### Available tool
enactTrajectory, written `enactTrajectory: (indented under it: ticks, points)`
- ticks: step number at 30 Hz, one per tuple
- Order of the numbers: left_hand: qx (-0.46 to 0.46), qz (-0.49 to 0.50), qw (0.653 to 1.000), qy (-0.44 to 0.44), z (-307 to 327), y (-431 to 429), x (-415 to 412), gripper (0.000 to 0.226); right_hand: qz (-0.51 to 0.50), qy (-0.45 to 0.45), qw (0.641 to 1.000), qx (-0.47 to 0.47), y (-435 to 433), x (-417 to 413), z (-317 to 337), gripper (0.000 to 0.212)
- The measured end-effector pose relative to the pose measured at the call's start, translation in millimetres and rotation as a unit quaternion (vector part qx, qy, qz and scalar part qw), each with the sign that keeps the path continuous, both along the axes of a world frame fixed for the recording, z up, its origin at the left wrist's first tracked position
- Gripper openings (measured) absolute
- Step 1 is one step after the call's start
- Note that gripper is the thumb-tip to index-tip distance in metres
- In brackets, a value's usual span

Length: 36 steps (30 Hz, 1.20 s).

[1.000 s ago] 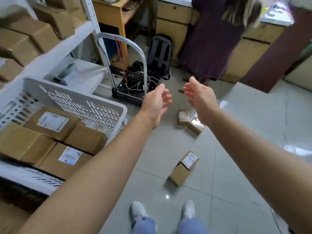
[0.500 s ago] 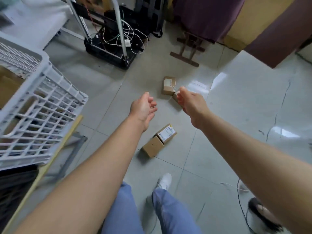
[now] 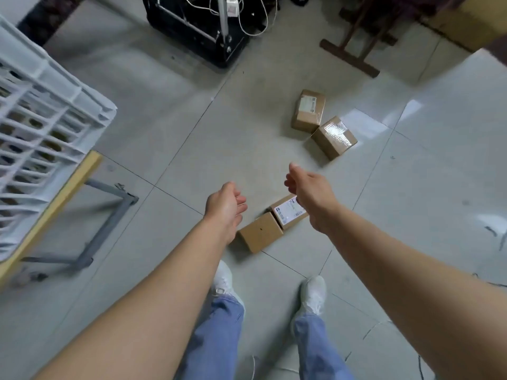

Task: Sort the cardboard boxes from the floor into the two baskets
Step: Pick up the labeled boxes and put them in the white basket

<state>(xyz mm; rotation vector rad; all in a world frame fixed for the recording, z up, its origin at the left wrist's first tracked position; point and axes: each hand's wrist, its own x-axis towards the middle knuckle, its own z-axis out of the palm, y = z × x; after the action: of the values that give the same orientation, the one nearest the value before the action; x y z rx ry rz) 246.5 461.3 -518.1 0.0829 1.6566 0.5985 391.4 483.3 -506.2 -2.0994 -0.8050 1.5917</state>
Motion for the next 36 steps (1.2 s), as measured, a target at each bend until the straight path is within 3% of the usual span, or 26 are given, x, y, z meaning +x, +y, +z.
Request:
enactTrajectory:
  ticks: [4,7,11,17,22,29,36]
  points:
    - [-0.022,-0.005,0.999,0.028,-79.3,-23.1,5.7,0.018,0.023,0.000,0.999,-0.040,-7.0,9.3,-82.4,0.044]
    - [-0.053,0.020,0.997,0.050,-148.6,-43.6,11.8,0.019,0.049,0.008,0.997,-0.067,-16.5,19.0,-143.3,0.054]
    - [-0.088,0.054,0.993,0.058,-234.5,-68.4,19.5,0.019,0.083,-0.008,0.992,-0.091,-34.1,28.0,-230.4,0.048]
    - [-0.122,0.078,0.988,0.062,-346.8,-90.9,31.9,0.042,0.110,-0.016,0.987,-0.119,-55.7,35.2,-340.6,0.041]
    - [-0.125,0.105,0.986,0.021,-394.6,-99.8,45.4,0.049,0.180,-0.062,0.977,-0.095,-62.8,34.7,-387.0,0.052]
    - [-0.116,0.116,0.986,0.035,-357.6,-93.3,36.1,0.050,0.161,-0.078,0.979,-0.098,-55.6,24.7,-355.5,0.060]
    - [-0.029,0.133,0.990,0.045,-194.6,-27.2,12.3,0.045,0.083,-0.037,0.996,0.021,7.4,7.7,-185.3,0.042]
